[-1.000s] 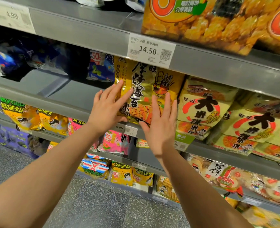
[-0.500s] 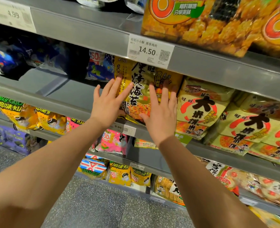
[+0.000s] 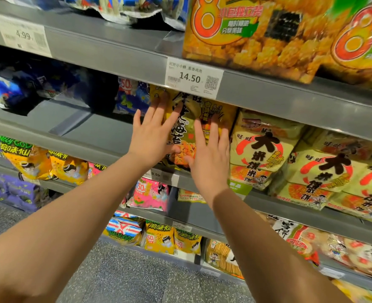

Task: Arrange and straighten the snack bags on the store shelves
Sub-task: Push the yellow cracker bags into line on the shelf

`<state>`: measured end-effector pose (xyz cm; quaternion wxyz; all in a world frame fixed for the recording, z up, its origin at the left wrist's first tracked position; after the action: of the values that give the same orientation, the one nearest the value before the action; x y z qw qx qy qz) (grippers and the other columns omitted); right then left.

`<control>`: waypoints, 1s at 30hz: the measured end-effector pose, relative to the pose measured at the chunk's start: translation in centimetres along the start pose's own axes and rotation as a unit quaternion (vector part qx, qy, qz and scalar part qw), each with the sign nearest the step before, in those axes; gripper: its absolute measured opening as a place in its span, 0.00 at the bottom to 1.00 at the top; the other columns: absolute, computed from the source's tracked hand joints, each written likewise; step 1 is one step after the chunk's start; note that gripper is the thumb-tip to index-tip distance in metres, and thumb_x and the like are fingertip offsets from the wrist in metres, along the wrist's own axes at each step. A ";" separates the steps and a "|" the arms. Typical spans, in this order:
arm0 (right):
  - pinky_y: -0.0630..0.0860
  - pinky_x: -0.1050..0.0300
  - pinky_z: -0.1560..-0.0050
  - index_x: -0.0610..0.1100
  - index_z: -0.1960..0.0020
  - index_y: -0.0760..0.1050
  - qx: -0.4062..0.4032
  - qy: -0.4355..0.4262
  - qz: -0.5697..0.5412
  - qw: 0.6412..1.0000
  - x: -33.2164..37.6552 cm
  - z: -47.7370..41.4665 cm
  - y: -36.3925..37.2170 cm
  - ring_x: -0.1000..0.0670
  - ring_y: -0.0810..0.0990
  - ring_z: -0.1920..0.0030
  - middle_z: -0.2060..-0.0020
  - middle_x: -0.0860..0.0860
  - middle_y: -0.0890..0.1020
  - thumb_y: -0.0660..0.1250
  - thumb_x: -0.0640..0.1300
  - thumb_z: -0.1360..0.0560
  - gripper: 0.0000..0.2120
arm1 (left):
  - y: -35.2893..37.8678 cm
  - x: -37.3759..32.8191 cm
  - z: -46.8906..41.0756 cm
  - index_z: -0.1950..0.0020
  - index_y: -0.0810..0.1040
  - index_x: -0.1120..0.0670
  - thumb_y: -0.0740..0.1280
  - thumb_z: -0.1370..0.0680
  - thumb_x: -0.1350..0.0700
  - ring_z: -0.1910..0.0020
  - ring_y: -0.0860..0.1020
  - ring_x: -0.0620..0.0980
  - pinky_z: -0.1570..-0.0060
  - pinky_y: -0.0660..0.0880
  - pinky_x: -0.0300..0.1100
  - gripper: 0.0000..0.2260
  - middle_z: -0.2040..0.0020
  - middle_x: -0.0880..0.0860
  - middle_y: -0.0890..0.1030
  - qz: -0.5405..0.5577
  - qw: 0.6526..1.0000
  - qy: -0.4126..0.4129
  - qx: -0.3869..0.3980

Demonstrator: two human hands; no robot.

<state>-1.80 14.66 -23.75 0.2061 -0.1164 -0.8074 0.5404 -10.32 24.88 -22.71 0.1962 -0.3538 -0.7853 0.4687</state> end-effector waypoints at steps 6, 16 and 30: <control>0.51 0.45 0.27 0.50 0.23 0.46 -0.003 -0.004 0.006 1.000 -0.2 -0.8 0.5 0.38 0.50 0.26 0.25 0.44 0.54 0.67 0.49 0.25 0.39 | 0.5 0.1 -0.5 0.26 0.57 0.51 0.75 0.36 0.43 0.28 0.57 0.59 0.32 0.54 0.63 0.44 0.27 0.59 0.60 -0.007 1.000 -0.003 0.027; 0.48 0.50 0.26 0.49 0.24 0.50 -0.055 -0.002 -0.120 0.991 -0.1 2.8 0.1 0.45 0.44 0.24 0.23 0.45 0.47 0.62 0.46 0.23 0.32 | -0.2 -2.7 3.6 0.25 0.58 0.51 0.71 0.30 0.47 0.26 0.55 0.58 0.32 0.52 0.62 0.37 0.25 0.59 0.56 0.076 0.996 -0.045 -0.003; 0.49 0.59 0.28 0.49 0.25 0.55 -0.002 0.011 -0.222 0.975 -4.7 9.1 -0.1 0.50 0.54 0.25 0.25 0.50 0.57 0.55 0.48 0.20 0.24 | -1.2 -8.6 9.6 0.33 0.72 0.53 0.54 0.23 0.44 0.35 0.71 0.54 0.39 0.65 0.55 0.23 0.36 0.52 0.76 0.145 0.986 -0.072 -0.034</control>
<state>-1.74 5.21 -27.68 0.3296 0.0592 -0.8117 0.4785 -11.10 12.45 -26.14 0.0565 -0.4360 -0.7533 0.4891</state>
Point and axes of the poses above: each hand's wrist, its own z-axis away from the middle knuckle, its own y-axis out of the palm, x = y × z, the point moved 6 cm from there along -z, towards the middle knuckle
